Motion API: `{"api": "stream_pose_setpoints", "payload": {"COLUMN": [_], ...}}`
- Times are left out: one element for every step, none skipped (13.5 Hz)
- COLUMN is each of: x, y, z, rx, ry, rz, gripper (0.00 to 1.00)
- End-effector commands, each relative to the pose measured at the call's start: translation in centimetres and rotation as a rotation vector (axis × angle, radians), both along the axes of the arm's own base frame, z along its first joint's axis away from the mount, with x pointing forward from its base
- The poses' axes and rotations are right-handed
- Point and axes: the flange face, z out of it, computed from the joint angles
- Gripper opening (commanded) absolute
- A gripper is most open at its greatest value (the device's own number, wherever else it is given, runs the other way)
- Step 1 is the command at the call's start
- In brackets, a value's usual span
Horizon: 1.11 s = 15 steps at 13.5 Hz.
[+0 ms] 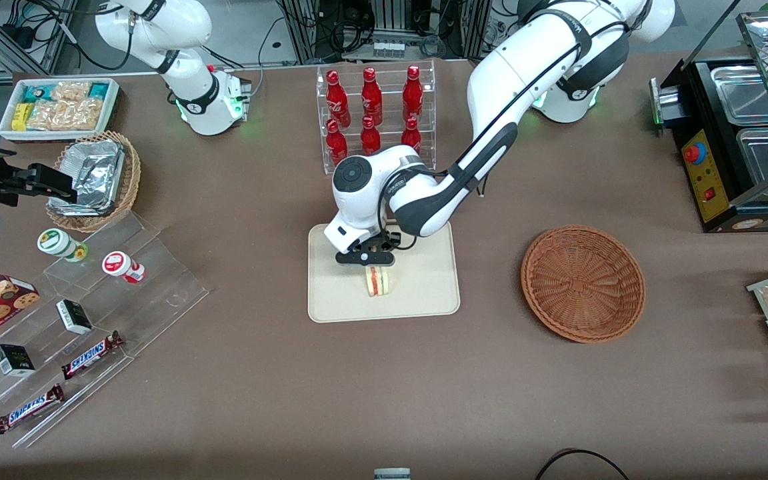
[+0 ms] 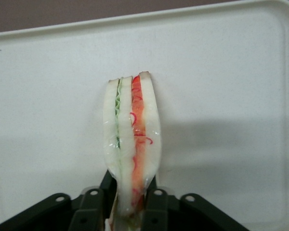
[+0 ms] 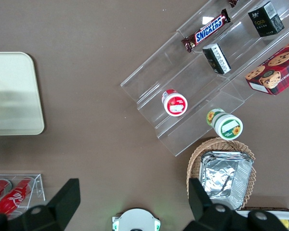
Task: Place sandwich from basket to tray
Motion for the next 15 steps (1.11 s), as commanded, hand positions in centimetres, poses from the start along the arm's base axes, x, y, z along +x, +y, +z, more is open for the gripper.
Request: {"api": "stream_pose_setpoints", "payload": {"x": [1.0,1.7,2.7,3.5,4.2,5.0,5.6,5.1,4.8,4.2,3.4,3.0,3.0,3.3,3.5], "y": [0.4,1.4,2.9,4.6,6.6,9.4,12.2,14.4,16.9,19.8,22.3,24.8,27.5,29.7,31.7], "z": [5.1,7.6,10.9,14.2,17.6,19.8,22.3,24.5,26.0,27.2,27.9,28.5,29.4,30.4,31.0], "rx": [-0.005,-0.013,-0.031,-0.054,-0.067,-0.056,-0.048,-0.034,-0.015,0.018,0.034,0.039,0.039,0.022,0.024], "ry": [-0.055,-0.047,-0.035,-0.031,-0.027,-0.018,-0.018,-0.026,-0.042,-0.056,-0.049,-0.042,-0.039,-0.025,0.003], "rz": [0.038,0.073,0.121,0.168,0.220,0.263,0.300,0.320,0.334,0.322,0.298,0.275,0.248,0.221,0.197], "gripper": [1.00,1.00,1.00,1.00,1.00,1.00,1.00,1.00,1.00,1.00,1.00,1.00,1.00,1.00,1.00]}}
